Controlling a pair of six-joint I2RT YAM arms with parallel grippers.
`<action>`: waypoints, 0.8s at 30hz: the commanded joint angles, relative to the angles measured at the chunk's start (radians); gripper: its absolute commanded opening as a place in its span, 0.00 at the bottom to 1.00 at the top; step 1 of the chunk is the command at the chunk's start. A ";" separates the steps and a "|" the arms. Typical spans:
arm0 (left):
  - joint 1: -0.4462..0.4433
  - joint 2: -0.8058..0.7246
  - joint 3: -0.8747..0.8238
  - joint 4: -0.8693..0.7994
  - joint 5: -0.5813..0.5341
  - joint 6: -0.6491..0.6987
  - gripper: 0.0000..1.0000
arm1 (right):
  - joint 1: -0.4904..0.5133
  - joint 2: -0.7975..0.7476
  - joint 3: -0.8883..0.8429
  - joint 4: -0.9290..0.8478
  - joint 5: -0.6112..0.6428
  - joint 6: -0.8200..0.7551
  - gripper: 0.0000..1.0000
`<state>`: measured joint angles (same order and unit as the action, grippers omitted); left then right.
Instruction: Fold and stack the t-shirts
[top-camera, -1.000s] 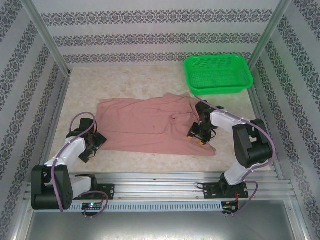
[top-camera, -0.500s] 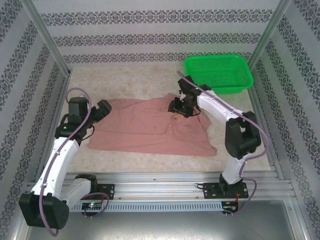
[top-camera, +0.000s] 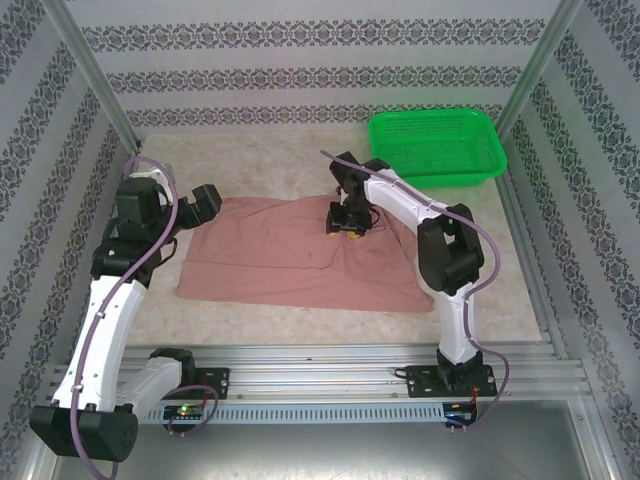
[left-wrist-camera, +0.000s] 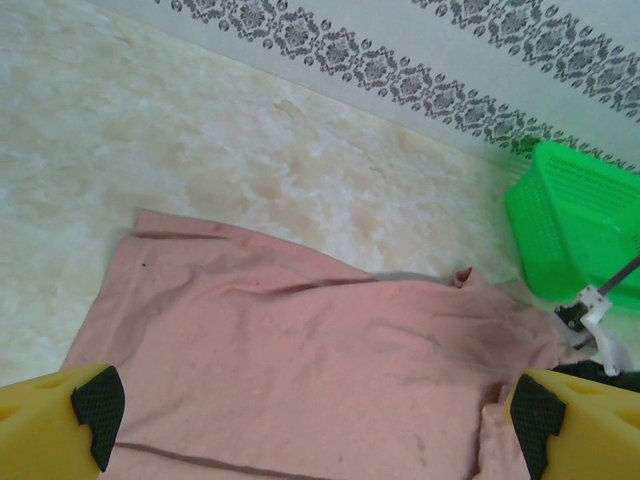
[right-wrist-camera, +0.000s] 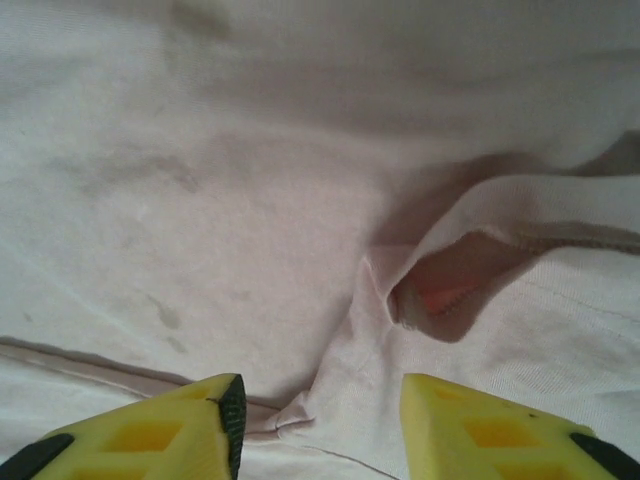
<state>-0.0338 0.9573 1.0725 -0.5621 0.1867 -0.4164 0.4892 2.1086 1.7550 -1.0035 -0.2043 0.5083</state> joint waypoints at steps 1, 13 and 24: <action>-0.012 -0.028 0.009 -0.038 -0.011 0.053 1.00 | 0.013 0.059 0.057 -0.083 0.054 -0.086 0.41; -0.012 -0.053 -0.006 -0.057 -0.046 0.065 1.00 | 0.031 0.192 0.257 -0.173 0.135 -0.193 0.01; -0.013 -0.078 -0.061 -0.052 -0.014 0.047 1.00 | 0.031 0.257 0.405 -0.211 0.073 -0.216 0.00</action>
<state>-0.0338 0.9001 1.0237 -0.5999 0.1581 -0.3771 0.5110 2.3631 2.1246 -1.1522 -0.1181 0.3035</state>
